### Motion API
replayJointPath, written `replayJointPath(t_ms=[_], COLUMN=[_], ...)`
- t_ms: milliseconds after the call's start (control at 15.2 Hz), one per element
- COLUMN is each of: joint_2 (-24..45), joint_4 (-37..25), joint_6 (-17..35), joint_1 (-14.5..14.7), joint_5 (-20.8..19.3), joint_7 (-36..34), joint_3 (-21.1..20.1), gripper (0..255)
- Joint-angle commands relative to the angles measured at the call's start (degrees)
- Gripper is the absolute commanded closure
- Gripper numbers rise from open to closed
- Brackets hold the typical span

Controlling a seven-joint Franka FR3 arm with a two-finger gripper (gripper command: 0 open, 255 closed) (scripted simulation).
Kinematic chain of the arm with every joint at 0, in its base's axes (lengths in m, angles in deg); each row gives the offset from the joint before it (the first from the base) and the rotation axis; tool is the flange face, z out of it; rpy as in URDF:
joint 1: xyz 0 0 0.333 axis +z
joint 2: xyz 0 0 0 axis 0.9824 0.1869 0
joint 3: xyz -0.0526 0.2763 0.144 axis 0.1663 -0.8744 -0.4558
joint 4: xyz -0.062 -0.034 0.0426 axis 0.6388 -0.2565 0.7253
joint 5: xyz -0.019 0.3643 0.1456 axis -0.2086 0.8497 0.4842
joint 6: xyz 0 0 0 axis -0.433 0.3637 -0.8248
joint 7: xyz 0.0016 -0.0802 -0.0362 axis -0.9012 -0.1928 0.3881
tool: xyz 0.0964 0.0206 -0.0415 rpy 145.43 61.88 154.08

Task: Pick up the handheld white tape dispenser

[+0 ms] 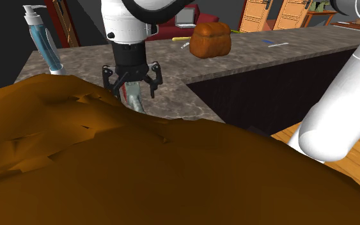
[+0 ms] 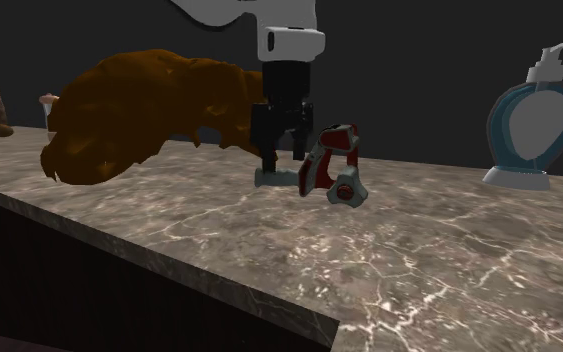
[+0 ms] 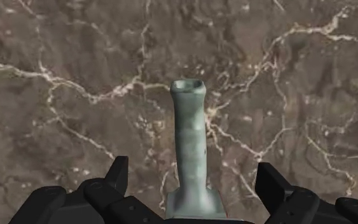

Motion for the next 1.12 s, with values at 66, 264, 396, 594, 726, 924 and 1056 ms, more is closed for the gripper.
replayJointPath(t_ms=[66,264,396,594,726,924,1056], joint_2=[0.21,0.25,0.30,0.29,0.29,0.10,-0.05], joint_4=[2.58,2.53,2.50,2.50,2.50,1.91,0.51], joint_6=[2.78,2.76,2.76,2.76,2.76,2.02,0.50], joint_1=[0.09,0.11,0.11,0.11,0.11,0.08,0.05], joint_5=[-0.11,-0.14,-0.17,-0.16,-0.17,-0.05,0.04], joint_7=[-0.18,-0.23,-0.23,-0.23,-0.23,-0.15,-0.10], joint_3=[-0.10,-0.12,-0.11,-0.11,-0.12,-0.08,-0.05], gripper=[0,255,255,255,255,255,255])
